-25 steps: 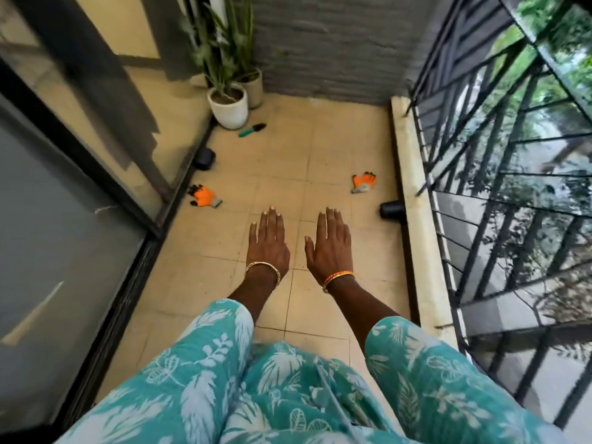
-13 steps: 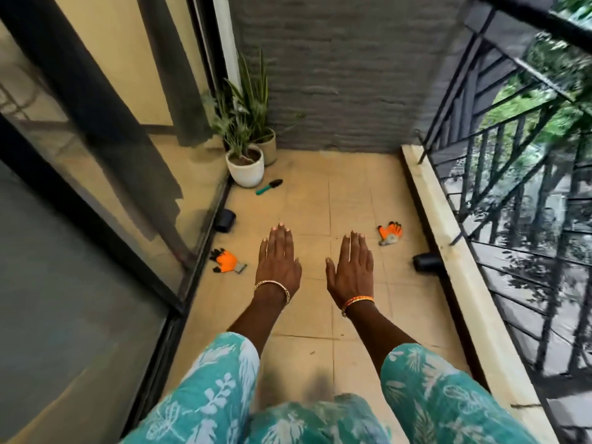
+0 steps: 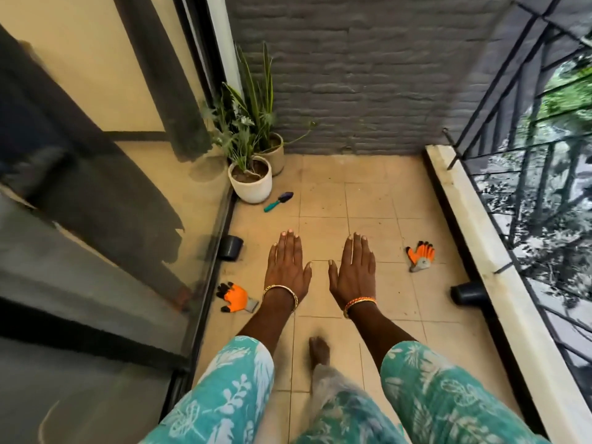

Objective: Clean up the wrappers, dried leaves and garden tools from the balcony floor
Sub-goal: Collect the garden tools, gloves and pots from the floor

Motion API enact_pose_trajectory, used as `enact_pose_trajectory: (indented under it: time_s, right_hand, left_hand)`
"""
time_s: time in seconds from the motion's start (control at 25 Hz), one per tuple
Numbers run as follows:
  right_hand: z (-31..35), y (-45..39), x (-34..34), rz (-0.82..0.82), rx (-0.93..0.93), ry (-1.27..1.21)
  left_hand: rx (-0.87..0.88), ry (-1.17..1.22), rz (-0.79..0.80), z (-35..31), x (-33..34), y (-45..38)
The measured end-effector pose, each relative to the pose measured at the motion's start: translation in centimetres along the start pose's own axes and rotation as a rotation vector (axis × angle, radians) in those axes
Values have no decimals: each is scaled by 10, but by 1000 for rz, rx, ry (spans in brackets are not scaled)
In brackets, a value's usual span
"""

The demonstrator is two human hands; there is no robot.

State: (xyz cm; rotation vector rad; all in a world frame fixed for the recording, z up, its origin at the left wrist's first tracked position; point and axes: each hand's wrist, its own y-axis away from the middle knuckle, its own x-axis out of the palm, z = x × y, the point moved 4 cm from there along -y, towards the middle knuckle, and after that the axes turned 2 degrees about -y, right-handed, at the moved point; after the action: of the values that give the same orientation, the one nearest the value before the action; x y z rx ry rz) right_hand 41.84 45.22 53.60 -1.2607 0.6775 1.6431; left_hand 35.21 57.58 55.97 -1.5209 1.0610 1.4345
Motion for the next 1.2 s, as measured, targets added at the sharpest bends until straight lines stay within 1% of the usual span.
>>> enact_pose_trajectory:
  time_s: [0.12, 0.2, 0.28, 0.36, 0.52, 0.6, 0.72, 0.8, 0.88, 1.0, 1.08, 1.2]
  right_hand:
    - [-4, -72, 18, 58, 33, -22]
    - [-4, -120, 25, 83, 19, 3]
    - [2, -171, 37, 121, 11, -6]
    - [11, -213, 51, 152, 4, -23]
    - [28, -305, 93, 185, -12, 8]
    - [34, -347, 115, 215, 45, -8]
    - [45, -416, 143, 215, 145, -24]
    - [46, -449, 158, 216, 223, -62]
    - [39, -492, 187, 267, 334, -94]
    - [21, -552, 251, 310, 384, -114]
    - [4, -597, 314, 372, 409, -133]
    - [-25, -664, 429, 432, 401, -179]
  left_hand:
    - [-14, 11, 86, 7, 15, -71]
    - [-24, 15, 71, 12, 16, -115]
    - [-79, 20, 42, 25, 17, -162]
    - [-122, 59, 130, 39, 25, -201]
    - [-143, 49, 212, 79, 58, -293]
    - [-132, 32, 259, 103, 69, -340]
    - [-104, 33, 323, 145, 89, -414]
    - [-129, 36, 358, 169, 99, -445]
    - [-160, 73, 441, 193, 121, -481]
    - [-263, 93, 522, 223, 179, -524]
    - [-398, 156, 601, 244, 238, -550]
    - [-585, 242, 695, 269, 351, -597]
